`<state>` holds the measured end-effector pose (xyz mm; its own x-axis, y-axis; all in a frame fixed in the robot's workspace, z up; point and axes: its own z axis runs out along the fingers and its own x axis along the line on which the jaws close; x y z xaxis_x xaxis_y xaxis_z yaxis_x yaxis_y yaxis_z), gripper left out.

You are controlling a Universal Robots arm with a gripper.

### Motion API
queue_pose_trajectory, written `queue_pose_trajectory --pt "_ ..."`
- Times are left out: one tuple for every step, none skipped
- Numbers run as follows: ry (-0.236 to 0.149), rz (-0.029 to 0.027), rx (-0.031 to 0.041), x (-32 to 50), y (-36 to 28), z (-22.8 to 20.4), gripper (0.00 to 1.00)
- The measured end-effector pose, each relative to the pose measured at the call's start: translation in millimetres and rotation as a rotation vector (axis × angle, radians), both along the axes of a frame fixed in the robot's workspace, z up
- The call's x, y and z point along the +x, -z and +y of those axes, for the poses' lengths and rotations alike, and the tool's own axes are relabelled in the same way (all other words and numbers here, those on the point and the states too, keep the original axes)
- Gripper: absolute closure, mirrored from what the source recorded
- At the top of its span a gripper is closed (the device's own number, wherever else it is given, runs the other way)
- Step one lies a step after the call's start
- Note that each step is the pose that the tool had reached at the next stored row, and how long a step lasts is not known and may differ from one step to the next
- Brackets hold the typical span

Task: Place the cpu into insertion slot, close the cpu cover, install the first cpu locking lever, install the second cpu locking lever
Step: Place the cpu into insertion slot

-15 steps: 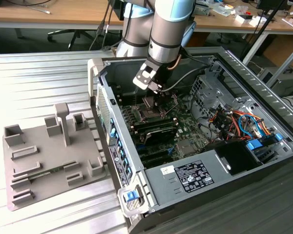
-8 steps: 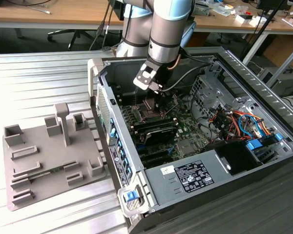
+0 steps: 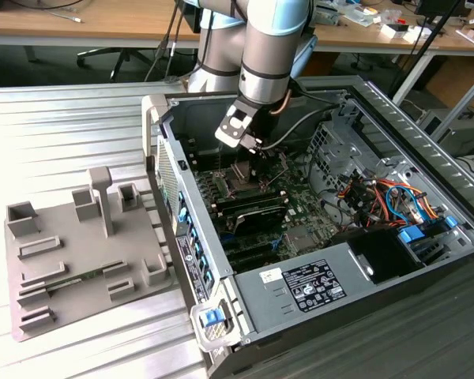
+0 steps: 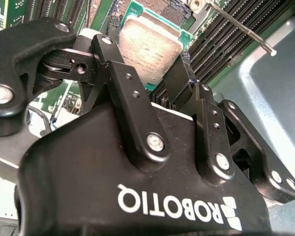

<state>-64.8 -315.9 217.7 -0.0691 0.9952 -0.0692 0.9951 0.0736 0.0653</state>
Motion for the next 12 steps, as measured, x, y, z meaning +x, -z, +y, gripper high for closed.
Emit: queue_pose_trajectory --pt "0.0 0.0001 0.0 -0.1 0.5 0.0 0.45" --pt "0.0 0.0001 -0.0001 -0.2 1.0 -0.2 0.45" --pt "0.0 0.0003 -0.0003 -0.3 1.3 -0.4 0.45" --pt "0.0 0.0001 -0.0001 -0.4 1.8 -0.7 0.45" --pt "0.0 0.0 0.0 -0.4 2.2 -0.9 0.45" --pt "0.0 0.0 0.0 -0.5 2.5 -1.4 0.45" --pt "0.0 0.0 0.0001 -0.7 3.2 -2.6 0.45" --pt "0.0 0.0 0.0 -0.9 3.7 -3.5 0.45" --pt "0.0 0.0 0.0001 -1.6 4.2 -4.5 0.45" --pt "0.0 0.0 0.0003 -2.0 4.6 -5.3 0.45" --pt "0.0 0.0001 0.0005 -2.5 4.9 -6.3 0.45" --pt "0.0 0.0 0.0024 -2.9 5.7 -7.5 0.45"
